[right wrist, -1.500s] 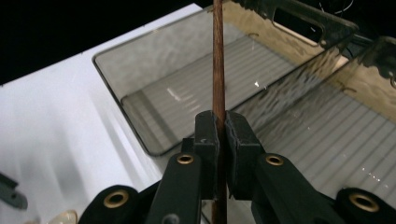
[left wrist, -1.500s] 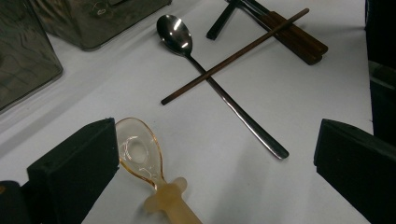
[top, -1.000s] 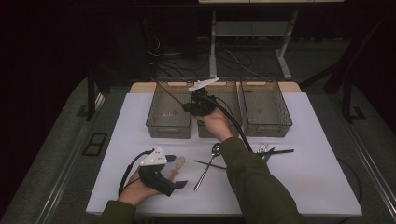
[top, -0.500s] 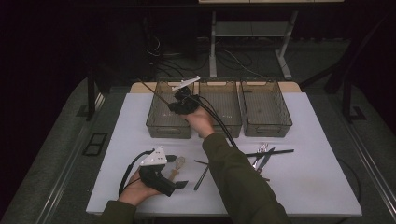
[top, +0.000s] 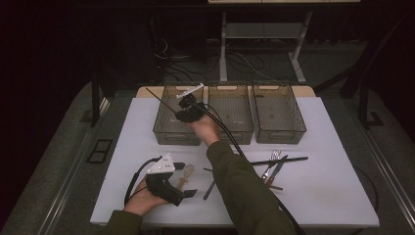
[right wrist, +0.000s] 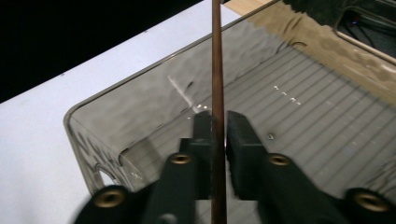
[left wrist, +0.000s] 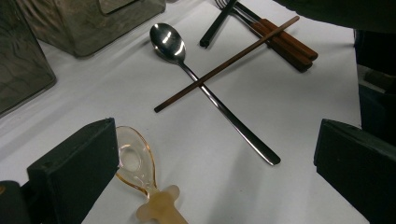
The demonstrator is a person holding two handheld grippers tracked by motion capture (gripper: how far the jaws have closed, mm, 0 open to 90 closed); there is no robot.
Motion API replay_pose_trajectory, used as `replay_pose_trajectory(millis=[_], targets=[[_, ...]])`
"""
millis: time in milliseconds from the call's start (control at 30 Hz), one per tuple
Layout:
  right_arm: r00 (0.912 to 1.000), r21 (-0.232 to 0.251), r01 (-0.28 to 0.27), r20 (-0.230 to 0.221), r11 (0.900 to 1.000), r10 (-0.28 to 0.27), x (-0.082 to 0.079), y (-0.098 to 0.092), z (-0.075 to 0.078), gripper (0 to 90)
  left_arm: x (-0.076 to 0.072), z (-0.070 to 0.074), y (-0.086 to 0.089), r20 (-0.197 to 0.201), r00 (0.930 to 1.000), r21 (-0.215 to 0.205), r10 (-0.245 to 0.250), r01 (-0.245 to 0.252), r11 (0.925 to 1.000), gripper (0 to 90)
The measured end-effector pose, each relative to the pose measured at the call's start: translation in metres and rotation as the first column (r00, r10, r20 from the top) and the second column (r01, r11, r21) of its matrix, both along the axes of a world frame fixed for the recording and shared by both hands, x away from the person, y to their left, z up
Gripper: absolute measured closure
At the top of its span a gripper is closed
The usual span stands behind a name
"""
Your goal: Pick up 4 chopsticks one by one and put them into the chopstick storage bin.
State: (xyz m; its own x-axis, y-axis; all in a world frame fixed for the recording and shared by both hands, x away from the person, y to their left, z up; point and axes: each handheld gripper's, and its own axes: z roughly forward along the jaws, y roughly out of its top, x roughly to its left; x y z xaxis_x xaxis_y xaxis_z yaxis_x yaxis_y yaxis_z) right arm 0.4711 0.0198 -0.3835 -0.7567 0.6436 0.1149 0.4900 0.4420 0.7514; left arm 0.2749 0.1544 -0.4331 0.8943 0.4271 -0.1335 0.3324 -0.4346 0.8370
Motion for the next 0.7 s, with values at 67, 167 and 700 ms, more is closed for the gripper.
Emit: replay_pose_trajectory(millis=[67,167,700], targets=[[1.0000,-0.001,-0.003,0.001,1.000,0.003,0.000,-0.001,0.001,73.0,0.000,0.000,0.000,0.001,1.0000,0.000,-0.001,0.001,1.0000,0.0],[0.9999,-0.004,0.002,0.012,1.000,-0.002,-0.001,-0.002,0.002,67.3,0.000,0.000,0.000,-0.001,1.0000,0.000,0.000,0.000,1.0000,0.0],[1.0000,0.036,-0.003,0.007,0.999,0.003,-0.013,-0.031,0.016,54.2,0.000,0.000,0.001,0.007,1.0000,-0.003,0.002,-0.002,1.0000,0.0]])
